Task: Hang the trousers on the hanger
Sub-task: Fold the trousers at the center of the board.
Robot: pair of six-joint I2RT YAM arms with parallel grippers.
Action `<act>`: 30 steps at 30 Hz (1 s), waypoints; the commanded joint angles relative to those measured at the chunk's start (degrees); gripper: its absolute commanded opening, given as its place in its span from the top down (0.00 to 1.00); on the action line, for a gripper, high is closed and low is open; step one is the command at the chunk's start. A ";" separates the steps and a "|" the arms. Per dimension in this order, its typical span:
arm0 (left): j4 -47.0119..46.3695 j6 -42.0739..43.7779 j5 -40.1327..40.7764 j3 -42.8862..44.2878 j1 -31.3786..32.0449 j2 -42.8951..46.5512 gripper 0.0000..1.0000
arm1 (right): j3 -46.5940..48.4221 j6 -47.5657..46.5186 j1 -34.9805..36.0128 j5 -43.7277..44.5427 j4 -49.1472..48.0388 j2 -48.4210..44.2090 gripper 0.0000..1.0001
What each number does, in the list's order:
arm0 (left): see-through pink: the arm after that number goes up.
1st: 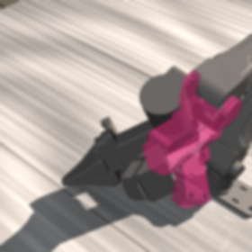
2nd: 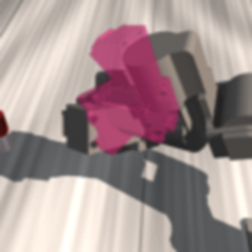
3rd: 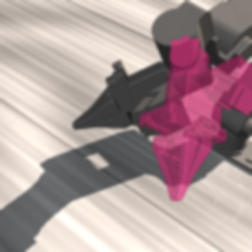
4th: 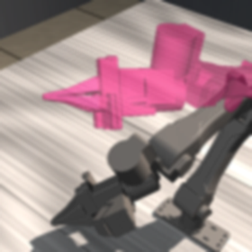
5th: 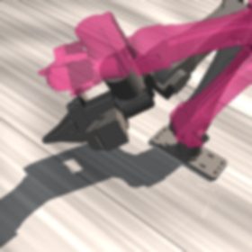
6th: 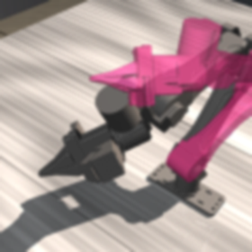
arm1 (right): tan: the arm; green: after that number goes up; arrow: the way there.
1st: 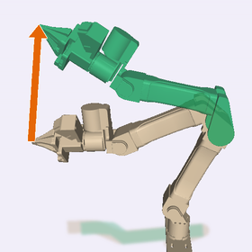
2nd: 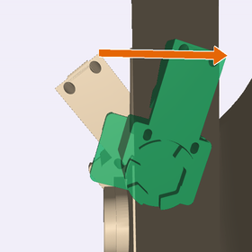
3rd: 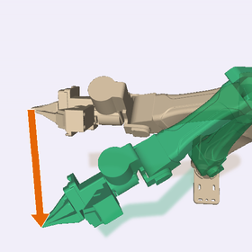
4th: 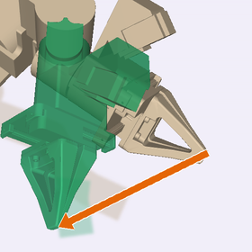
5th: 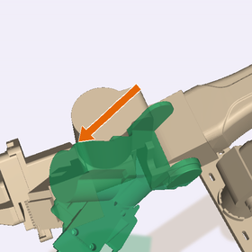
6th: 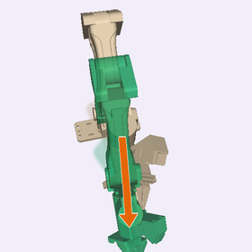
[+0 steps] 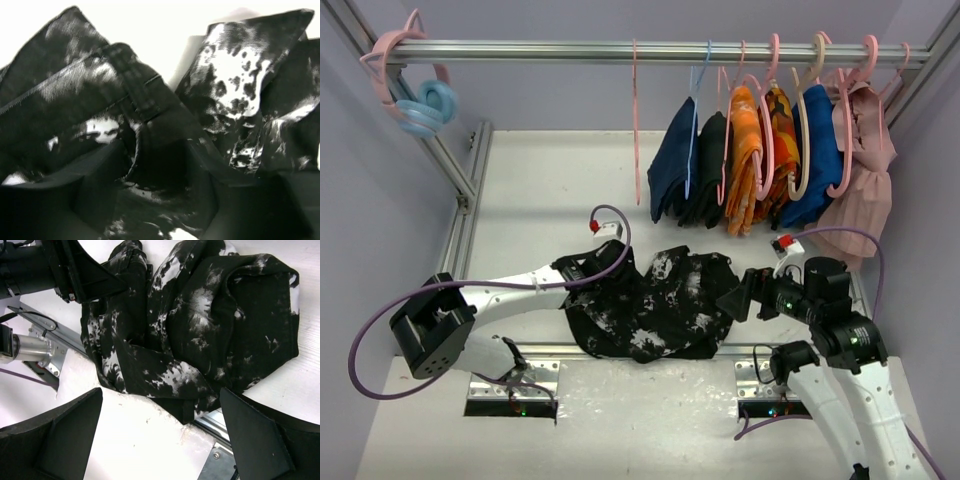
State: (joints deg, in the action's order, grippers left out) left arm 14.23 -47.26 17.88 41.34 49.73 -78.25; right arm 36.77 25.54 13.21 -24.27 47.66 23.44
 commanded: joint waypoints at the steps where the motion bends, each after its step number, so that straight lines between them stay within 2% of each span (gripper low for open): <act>1: -5.15 1.55 -0.83 -0.12 0.30 -0.46 0.72 | -1.27 1.06 -0.27 -2.34 -4.24 0.27 0.01; 4: -3.43 1.60 0.97 0.22 0.28 -0.29 0.97 | -2.14 1.09 -0.29 -3.76 -5.00 0.81 0.01; 5: -2.22 1.55 1.95 0.64 0.28 0.02 1.00 | -2.61 1.39 -0.28 -4.71 -6.26 0.92 0.01; 8: 1.06 1.55 4.79 1.80 0.28 1.92 1.00 | -4.86 3.28 -0.28 -9.21 -10.91 1.43 0.01; 14: 14.41 -3.71 16.85 3.62 0.28 13.63 1.00 | -9.60 6.85 -0.21 -13.31 -20.84 6.18 0.01; 17: 25.78 -9.07 26.97 6.32 0.28 20.85 1.00 | -11.06 7.37 -0.18 -18.28 -26.50 11.35 0.01; 18: 32.48 -11.63 30.49 8.08 0.28 24.48 1.00 | -11.49 7.64 -0.12 -21.74 -29.64 14.60 0.01; 19: 33.40 -12.97 30.97 8.32 0.28 24.98 1.00 | -11.93 7.98 -0.12 -22.22 -32.06 15.05 0.01; 20: 38.08 -14.53 33.51 10.68 0.22 28.02 1.00 | -11.93 8.08 0.84 -22.95 -34.27 18.43 0.01; 22: 43.85 -16.65 36.26 14.50 0.19 32.13 1.00 | -9.83 6.87 4.03 -19.30 -35.35 23.14 0.01; 25: 46.04 -14.96 36.81 18.72 0.14 36.04 1.00 | -7.18 3.15 11.42 -10.74 -34.37 26.98 0.01; 28: 52.75 -16.86 40.22 22.55 0.13 37.11 1.00 | -4.47 0.08 17.19 2.82 -32.46 32.88 0.01; 30: 58.40 -19.37 43.93 26.05 0.16 36.44 1.00 | -4.52 -1.00 19.40 8.65 -30.98 35.25 0.01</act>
State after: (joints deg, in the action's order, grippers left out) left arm 61.76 -61.85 51.74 61.78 49.91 -41.64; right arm 28.92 29.15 28.89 -30.85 17.96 54.75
